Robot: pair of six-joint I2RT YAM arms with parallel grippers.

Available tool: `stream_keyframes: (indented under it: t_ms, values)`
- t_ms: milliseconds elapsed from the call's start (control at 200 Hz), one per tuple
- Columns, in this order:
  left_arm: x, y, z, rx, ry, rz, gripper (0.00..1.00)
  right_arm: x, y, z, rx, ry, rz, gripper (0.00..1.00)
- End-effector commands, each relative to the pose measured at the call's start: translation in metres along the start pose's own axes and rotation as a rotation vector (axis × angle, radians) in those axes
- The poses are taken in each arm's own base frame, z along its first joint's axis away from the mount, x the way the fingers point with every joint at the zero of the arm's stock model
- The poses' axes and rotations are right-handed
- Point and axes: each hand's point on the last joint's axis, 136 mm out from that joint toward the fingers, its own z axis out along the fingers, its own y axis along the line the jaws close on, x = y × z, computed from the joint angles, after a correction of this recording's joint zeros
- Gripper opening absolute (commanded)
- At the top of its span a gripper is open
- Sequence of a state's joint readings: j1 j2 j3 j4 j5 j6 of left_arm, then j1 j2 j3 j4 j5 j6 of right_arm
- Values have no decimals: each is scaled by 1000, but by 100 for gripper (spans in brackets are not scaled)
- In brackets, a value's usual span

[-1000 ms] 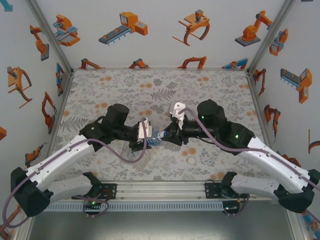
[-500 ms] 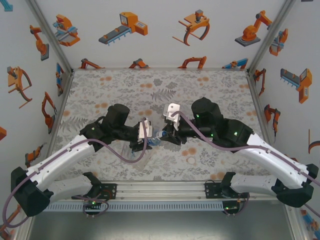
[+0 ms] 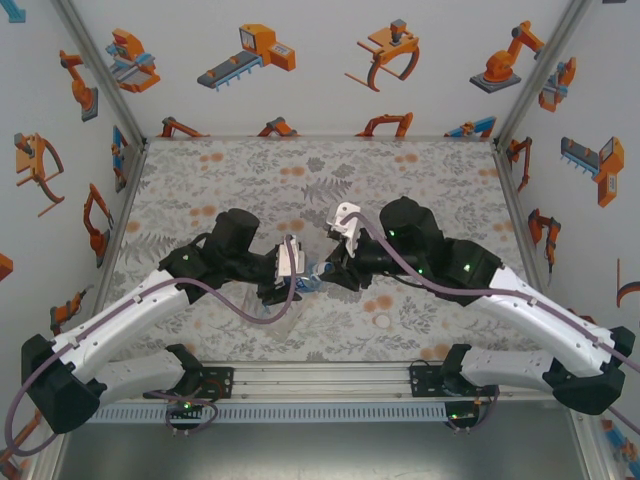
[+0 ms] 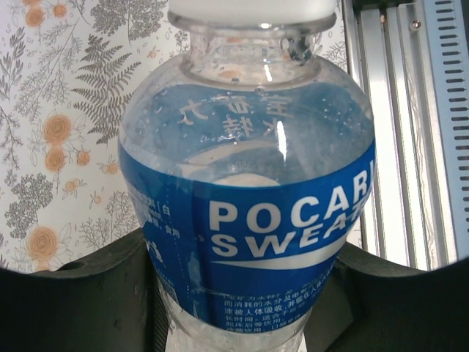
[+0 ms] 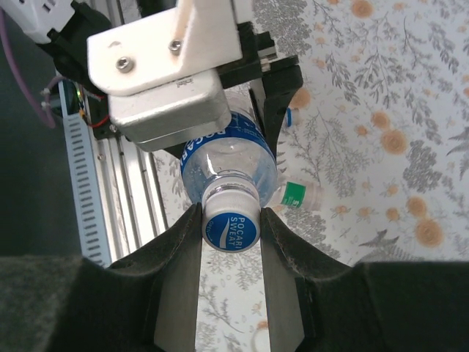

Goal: Screw on the bottle caps

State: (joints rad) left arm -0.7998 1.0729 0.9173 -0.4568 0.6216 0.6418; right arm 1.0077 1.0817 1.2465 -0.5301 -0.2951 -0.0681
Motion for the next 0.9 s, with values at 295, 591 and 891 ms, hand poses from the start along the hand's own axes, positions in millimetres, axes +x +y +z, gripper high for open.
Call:
stream_keyframes:
  t_ms: [295,591,891]
  values:
    - [-26,13,-4,-56,-82,58,0,41,-42,8,275,24,792,0]
    - [-23,33,5,-146,-105,69,0,67,-56,3,377,-14,1295,0]
    - [-24,32,6,-138,-103,67,0,73,-66,0,436,12,1351,21]
